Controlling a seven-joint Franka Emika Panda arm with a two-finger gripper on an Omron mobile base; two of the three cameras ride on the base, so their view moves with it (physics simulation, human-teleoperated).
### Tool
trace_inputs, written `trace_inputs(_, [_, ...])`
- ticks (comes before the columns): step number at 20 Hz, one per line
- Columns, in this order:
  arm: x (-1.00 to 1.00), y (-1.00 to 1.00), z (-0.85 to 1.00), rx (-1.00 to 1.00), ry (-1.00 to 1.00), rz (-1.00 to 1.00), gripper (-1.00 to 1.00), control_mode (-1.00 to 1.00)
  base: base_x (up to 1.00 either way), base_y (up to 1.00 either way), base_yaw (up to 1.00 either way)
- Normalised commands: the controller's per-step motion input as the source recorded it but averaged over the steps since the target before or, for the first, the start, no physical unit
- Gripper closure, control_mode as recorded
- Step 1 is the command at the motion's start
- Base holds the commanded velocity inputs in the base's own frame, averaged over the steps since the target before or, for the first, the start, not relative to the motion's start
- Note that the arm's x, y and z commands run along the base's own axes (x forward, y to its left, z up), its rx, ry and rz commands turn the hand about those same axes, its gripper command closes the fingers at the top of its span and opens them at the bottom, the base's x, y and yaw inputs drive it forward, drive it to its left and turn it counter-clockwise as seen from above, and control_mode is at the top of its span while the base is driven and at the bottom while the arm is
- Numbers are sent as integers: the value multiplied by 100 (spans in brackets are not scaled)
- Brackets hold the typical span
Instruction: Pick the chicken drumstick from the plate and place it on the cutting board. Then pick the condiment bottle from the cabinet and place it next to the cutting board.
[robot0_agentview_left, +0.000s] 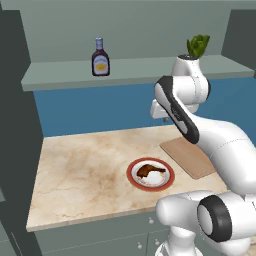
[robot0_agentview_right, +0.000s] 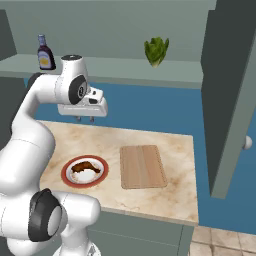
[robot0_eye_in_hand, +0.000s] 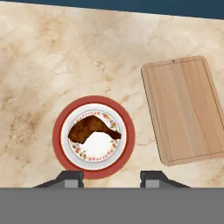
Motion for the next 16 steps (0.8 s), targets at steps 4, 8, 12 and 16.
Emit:
trace_inputs(4, [-1,0,-10,0,0,0,-100,-100,0,0,0])
trace_inputs(8, [-7,0,-17,0,4,4,-100,-100,0,0,0])
trace_inputs(12, [-9,0,-18,0,4,5,-100,-100,0,0,0])
trace_inputs(16, [-13,0,-17,0,3,8,-100,-100,0,0,0])
